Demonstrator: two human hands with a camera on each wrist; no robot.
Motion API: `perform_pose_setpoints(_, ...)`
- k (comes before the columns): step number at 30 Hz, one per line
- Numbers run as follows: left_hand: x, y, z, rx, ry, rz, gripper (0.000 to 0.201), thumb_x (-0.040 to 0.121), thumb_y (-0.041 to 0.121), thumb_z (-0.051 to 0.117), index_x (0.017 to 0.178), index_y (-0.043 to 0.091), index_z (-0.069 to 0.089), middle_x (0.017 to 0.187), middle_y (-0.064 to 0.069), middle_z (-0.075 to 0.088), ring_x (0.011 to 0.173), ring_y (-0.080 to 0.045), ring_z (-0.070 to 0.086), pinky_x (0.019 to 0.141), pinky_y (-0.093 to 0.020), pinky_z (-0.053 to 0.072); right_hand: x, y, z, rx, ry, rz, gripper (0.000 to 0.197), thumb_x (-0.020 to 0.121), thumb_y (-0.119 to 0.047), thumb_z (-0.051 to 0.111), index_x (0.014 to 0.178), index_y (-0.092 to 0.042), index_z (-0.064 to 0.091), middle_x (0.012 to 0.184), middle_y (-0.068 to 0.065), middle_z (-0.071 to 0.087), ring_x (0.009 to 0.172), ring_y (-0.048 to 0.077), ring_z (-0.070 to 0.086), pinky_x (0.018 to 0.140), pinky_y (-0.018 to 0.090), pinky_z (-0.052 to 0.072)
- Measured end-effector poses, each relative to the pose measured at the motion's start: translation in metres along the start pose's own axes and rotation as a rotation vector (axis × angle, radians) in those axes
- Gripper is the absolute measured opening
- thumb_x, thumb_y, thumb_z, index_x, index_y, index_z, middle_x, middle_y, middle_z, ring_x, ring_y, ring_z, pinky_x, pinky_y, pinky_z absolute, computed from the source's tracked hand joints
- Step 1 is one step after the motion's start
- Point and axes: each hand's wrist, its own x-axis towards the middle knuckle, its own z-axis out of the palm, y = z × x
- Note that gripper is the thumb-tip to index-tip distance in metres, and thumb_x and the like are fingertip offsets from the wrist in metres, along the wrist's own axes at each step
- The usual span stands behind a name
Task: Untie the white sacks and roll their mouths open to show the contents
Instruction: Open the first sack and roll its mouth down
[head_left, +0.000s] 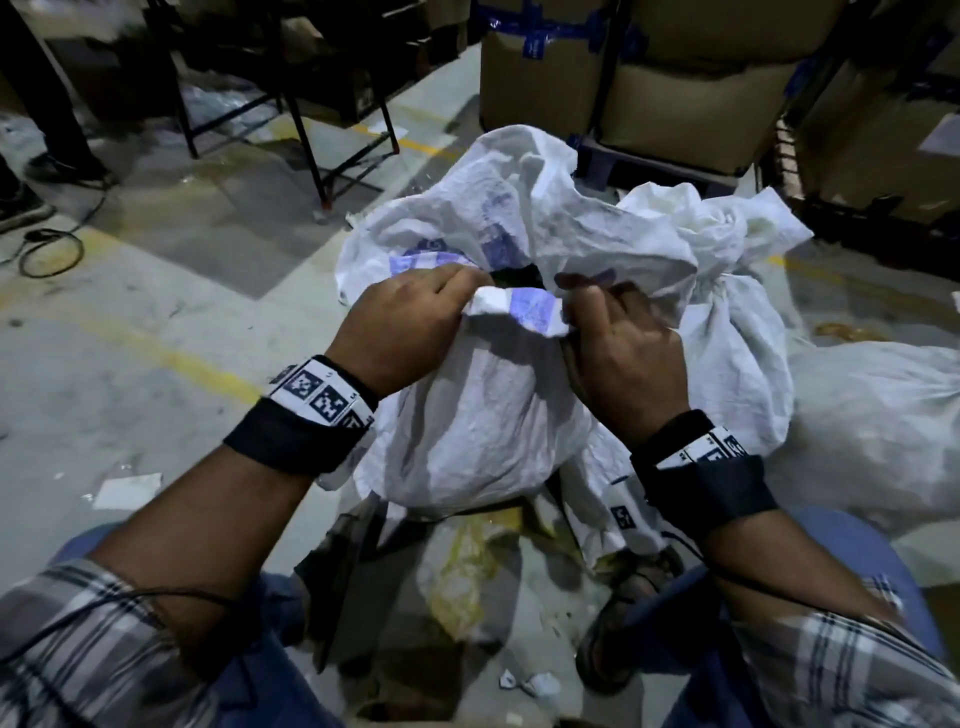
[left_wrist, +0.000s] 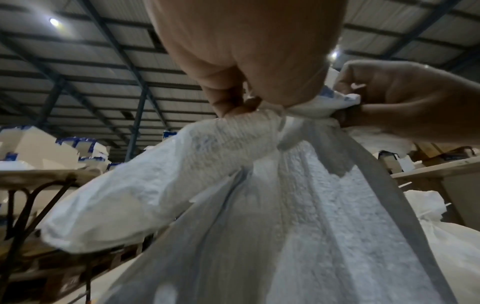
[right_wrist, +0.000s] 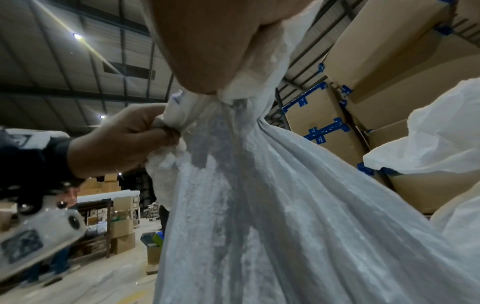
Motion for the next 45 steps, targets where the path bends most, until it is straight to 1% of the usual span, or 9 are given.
perform_pose_setpoints(5, 0.001, -0.018, 0.0, -0.066, 0.032, -0.143, 0.033, 0.093, 0.009, 0.04, 0.117, 0.008, 0.063, 0.108, -0.015, 0.064, 0.092, -0.036, 0.063, 0.073, -0.044, 0.047, 0.011, 0.024, 0.011, -0.015, -0.364, 0.106, 0.046, 0.097, -0.044, 0.048, 0.122, -0.006, 0.056, 0.107, 0.017, 0.065, 0.097, 0.04, 0.056, 0.088, 0.047, 0.043)
perform_pose_setpoints(8, 0.012, -0.017, 0.001, -0.159, 0.017, -0.166, 0.031, 0.092, 0.003, 0.042, 0.118, 0.004, 0.059, 0.113, -0.019, 0.058, 0.097, -0.039, 0.06, 0.078, -0.047, 0.048, 0.002, 0.049, 0.012, -0.061, -0.479, 0.171, 0.044, 0.093, -0.041, 0.054, 0.126, -0.012, 0.058, 0.115, 0.012, 0.06, 0.105, 0.038, 0.055, 0.089, 0.046, 0.043)
perform_pose_setpoints(12, 0.001, -0.033, -0.006, -0.395, -0.082, -0.196, 0.04, 0.084, 0.016, 0.049, 0.124, 0.012, 0.051, 0.115, -0.01, 0.041, 0.089, -0.027, 0.051, 0.077, -0.043, 0.048, -0.002, 0.05, 0.003, -0.018, -0.271, 0.247, 0.019, 0.084, -0.022, 0.069, 0.098, -0.011, 0.065, 0.092, 0.014, 0.063, 0.082, 0.04, 0.062, 0.057, 0.042, 0.045)
perform_pose_setpoints(16, 0.0, -0.044, -0.009, -0.495, -0.193, -0.122, 0.039, 0.089, 0.031, 0.066, 0.126, 0.018, 0.057, 0.104, -0.002, 0.044, 0.088, -0.013, 0.047, 0.081, -0.024, 0.039, -0.002, 0.054, -0.006, 0.006, -0.122, 0.272, 0.023, 0.072, -0.011, 0.068, 0.094, -0.005, 0.062, 0.091, 0.021, 0.063, 0.08, 0.041, 0.061, 0.069, 0.043, 0.034)
perform_pose_setpoints(22, 0.006, -0.044, -0.017, 0.038, 0.22, 0.071, 0.002, 0.087, 0.015, 0.068, 0.085, 0.014, 0.067, 0.075, -0.005, 0.061, 0.08, -0.033, 0.06, 0.069, -0.042, 0.044, -0.003, 0.045, -0.016, 0.177, -0.04, 0.253, 0.029, 0.072, -0.005, 0.063, 0.098, 0.006, 0.058, 0.118, 0.028, 0.059, 0.108, 0.039, 0.053, 0.074, 0.047, 0.047)
perform_pose_setpoints(25, 0.003, -0.046, -0.019, 0.28, 0.428, 0.044, 0.01, 0.09, 0.012, 0.062, 0.081, 0.015, 0.058, 0.076, -0.008, 0.059, 0.073, -0.033, 0.055, 0.064, -0.04, 0.039, 0.006, 0.044, -0.015, 0.35, 0.115, 0.234, 0.031, 0.08, -0.007, 0.052, 0.11, 0.001, 0.052, 0.153, 0.01, 0.043, 0.125, 0.033, 0.057, 0.064, 0.032, 0.043)
perform_pose_setpoints(30, 0.001, -0.063, -0.013, 0.256, 0.452, -0.254, 0.007, 0.097, 0.014, 0.049, 0.098, 0.013, 0.055, 0.106, -0.011, 0.062, 0.072, -0.037, 0.055, 0.064, -0.043, 0.04, 0.0, 0.033, 0.002, 0.106, -0.171, 0.294, 0.045, 0.091, -0.015, 0.048, 0.135, -0.017, 0.051, 0.109, 0.015, 0.066, 0.087, 0.041, 0.065, 0.059, 0.045, 0.053)
perform_pose_setpoints(38, 0.0, -0.061, -0.002, 0.163, 0.293, -0.307, 0.014, 0.085, 0.005, 0.048, 0.095, 0.009, 0.057, 0.081, -0.018, 0.054, 0.076, -0.04, 0.051, 0.067, -0.046, 0.033, -0.001, 0.028, -0.004, 0.284, -0.081, 0.02, 0.035, 0.093, -0.039, 0.069, 0.088, -0.005, 0.065, 0.128, 0.016, 0.058, 0.113, 0.034, 0.057, 0.09, 0.041, 0.049)
perform_pose_setpoints(45, 0.006, -0.035, 0.007, -0.092, 0.166, -0.108, 0.017, 0.082, -0.005, 0.044, 0.091, 0.007, 0.053, 0.087, -0.014, 0.049, 0.082, -0.033, 0.046, 0.074, -0.045, 0.036, 0.01, 0.022, -0.017, 0.614, -0.138, -0.048, 0.029, 0.095, -0.034, 0.071, 0.098, -0.005, 0.072, 0.148, 0.008, 0.052, 0.119, 0.022, 0.062, 0.091, 0.034, 0.054)
